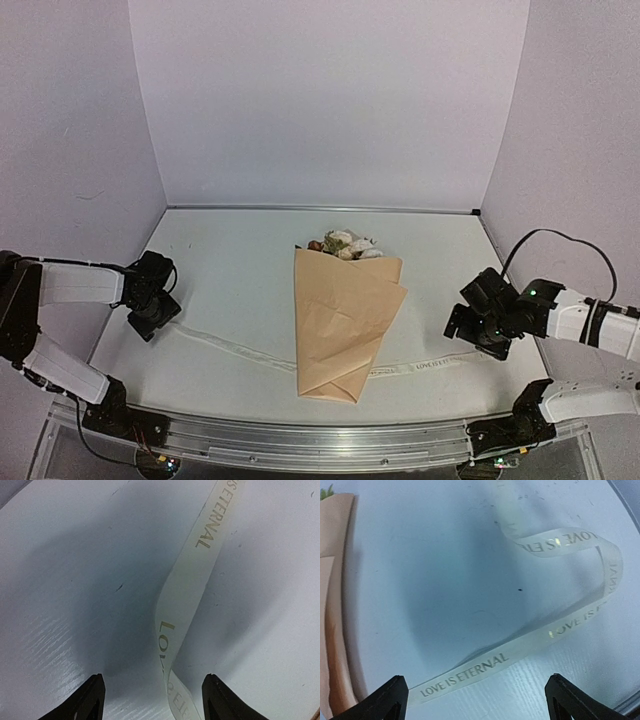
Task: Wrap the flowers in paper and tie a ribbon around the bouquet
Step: Adjust the ribbon at the center of the board.
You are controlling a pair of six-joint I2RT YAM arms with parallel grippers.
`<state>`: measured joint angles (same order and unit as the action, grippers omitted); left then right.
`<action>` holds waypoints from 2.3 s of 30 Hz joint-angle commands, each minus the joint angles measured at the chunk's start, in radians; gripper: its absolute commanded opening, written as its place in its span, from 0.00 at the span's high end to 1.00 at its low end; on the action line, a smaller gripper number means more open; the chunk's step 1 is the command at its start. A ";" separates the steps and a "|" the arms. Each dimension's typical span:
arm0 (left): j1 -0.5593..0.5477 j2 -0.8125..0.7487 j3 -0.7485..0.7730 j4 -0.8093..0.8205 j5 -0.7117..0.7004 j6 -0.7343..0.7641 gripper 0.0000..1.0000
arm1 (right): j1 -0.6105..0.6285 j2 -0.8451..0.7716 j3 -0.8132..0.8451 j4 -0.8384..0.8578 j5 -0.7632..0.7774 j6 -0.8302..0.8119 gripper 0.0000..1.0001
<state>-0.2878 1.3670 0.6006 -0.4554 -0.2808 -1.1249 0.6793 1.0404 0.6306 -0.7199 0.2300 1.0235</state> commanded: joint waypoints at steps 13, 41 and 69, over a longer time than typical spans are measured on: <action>0.042 0.127 0.051 0.081 0.020 0.026 0.91 | -0.190 -0.119 -0.152 -0.175 0.007 -0.009 0.02; 0.045 0.076 0.109 0.117 0.031 0.092 1.00 | -0.567 0.203 -0.107 0.095 -0.187 0.054 0.21; 0.045 0.151 0.162 0.209 0.084 0.123 1.00 | -0.629 0.375 0.000 0.077 -0.193 0.004 1.00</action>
<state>-0.2474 1.4879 0.7011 -0.3074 -0.2052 -1.0216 0.0550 1.3707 0.5988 -0.6324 0.0500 1.0448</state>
